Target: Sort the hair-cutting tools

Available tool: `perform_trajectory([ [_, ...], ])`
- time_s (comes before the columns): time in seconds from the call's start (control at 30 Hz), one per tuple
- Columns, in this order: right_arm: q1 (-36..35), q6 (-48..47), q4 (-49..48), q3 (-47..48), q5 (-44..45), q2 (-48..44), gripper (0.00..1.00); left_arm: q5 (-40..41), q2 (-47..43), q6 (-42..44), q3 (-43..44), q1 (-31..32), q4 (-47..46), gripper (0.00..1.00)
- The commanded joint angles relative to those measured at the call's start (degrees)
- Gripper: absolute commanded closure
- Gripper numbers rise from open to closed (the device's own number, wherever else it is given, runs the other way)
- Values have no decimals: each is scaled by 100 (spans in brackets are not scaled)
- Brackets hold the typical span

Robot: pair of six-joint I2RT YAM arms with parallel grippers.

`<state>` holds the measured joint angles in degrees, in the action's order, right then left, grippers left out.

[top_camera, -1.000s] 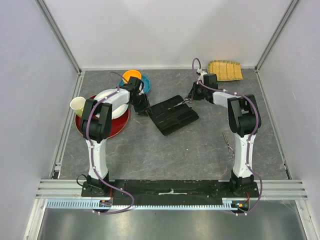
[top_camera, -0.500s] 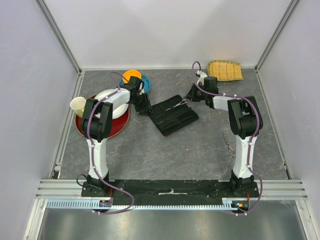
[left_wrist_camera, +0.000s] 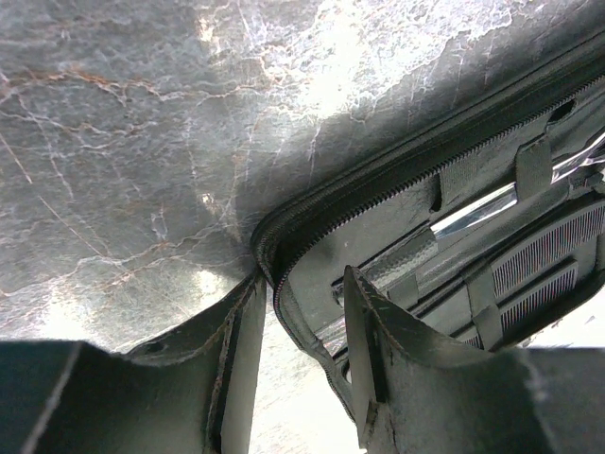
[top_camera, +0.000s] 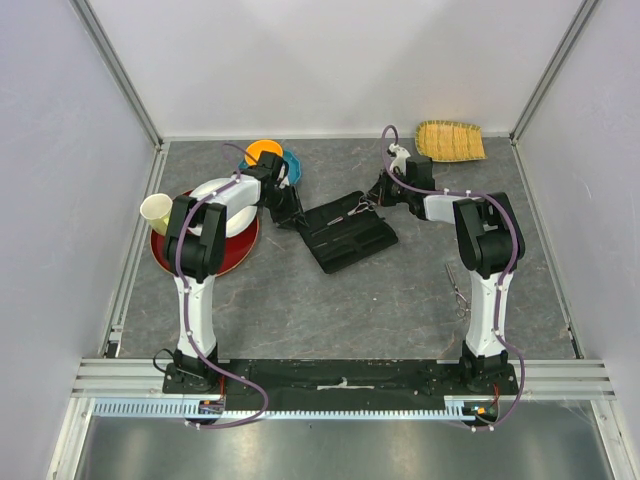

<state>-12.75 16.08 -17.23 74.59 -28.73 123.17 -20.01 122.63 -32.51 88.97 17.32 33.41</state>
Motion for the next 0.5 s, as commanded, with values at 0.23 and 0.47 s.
perform_trajectory([
  [0.23, -289, 422, -465, -401, -98, -479, 96, -82, 147, -264, 138, 17, -141, 54],
  [0.47, -622, 677, -281, -428, 261, -496, 95, -143, 112, -475, 59, 52, -335, 54],
])
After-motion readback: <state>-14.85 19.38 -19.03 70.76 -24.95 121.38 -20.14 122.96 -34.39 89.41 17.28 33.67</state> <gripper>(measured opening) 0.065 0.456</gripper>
